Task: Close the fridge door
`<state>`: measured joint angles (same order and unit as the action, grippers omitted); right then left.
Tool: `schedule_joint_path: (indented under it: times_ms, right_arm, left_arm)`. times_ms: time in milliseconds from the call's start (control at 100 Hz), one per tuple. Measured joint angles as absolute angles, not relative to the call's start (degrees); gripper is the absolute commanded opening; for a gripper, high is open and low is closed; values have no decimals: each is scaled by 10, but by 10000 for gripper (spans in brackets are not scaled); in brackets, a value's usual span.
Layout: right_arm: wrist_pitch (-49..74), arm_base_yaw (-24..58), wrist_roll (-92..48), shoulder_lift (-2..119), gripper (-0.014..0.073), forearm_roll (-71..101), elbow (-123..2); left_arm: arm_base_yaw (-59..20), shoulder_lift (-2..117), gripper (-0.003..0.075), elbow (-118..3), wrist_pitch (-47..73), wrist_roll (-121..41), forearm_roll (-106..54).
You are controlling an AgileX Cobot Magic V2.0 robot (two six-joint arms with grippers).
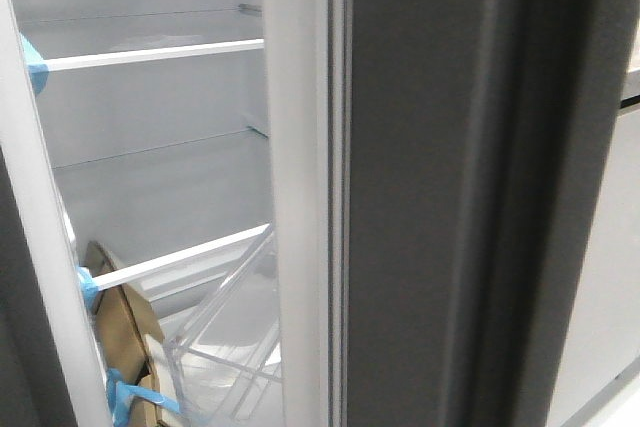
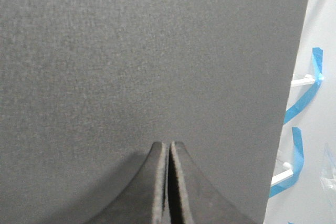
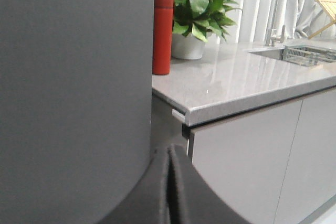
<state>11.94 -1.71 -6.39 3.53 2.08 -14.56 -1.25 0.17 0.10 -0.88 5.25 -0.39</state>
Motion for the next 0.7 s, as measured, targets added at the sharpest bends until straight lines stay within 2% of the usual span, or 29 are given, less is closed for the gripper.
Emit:
schedule_joint_path:
  times_ms: [150,390,700]
  right_arm:
    - [154,-13,-64,85,-76,21,-259]
    - [189,39,-64,175,-76,21,-433]
    - [259,158,-64,308,-76,21,-616]
  left_arm:
    - [-12,2,-20,1,-9,53,-4]
    - [-12,2,-21,1,-9,53,-4]
    - [-12,2,-21,1,-9,53,-4]
